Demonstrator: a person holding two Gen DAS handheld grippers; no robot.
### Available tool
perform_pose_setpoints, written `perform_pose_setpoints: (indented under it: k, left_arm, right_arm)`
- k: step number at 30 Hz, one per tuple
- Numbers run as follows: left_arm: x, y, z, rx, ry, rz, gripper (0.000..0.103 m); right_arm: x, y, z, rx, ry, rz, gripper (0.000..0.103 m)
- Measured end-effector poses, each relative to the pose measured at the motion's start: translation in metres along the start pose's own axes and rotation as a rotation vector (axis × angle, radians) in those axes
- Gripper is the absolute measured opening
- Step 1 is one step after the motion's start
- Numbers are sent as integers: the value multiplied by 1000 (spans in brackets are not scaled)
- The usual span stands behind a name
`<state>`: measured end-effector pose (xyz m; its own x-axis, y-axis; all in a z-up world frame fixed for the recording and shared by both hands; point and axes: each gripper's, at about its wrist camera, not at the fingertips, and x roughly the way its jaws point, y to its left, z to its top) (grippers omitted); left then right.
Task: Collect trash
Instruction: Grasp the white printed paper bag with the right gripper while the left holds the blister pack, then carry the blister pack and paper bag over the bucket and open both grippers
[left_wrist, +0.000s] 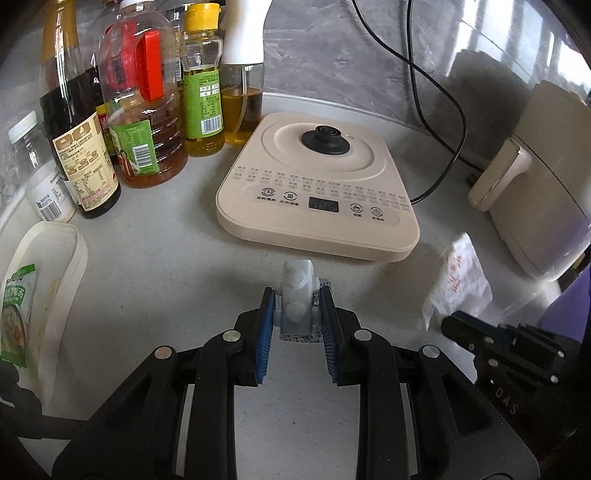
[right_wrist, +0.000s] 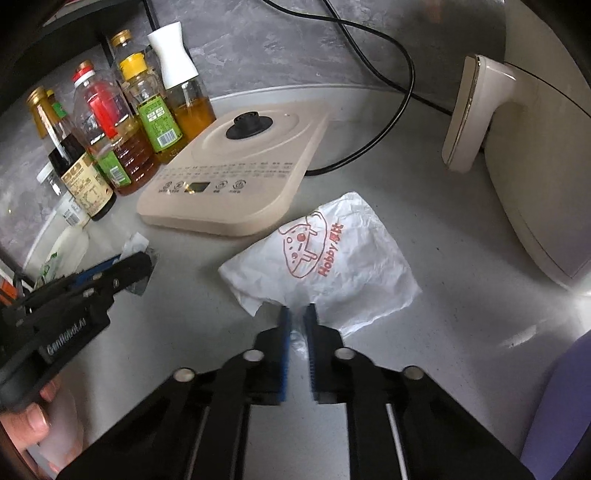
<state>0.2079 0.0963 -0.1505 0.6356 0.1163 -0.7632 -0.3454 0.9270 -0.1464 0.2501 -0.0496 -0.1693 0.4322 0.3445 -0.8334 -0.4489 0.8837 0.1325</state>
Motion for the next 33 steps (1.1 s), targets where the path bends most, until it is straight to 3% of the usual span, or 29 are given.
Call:
perform_pose_setpoints:
  k: [17,33]
  left_arm:
    - [-30,-19,5,36,-59,-5,24]
    - [-110,-52,10,91,-189,-17,24]
  right_arm:
    - [-77,-10,-10,41,-138,3,4]
    - [-180,-17,-25,49,-316,33,4]
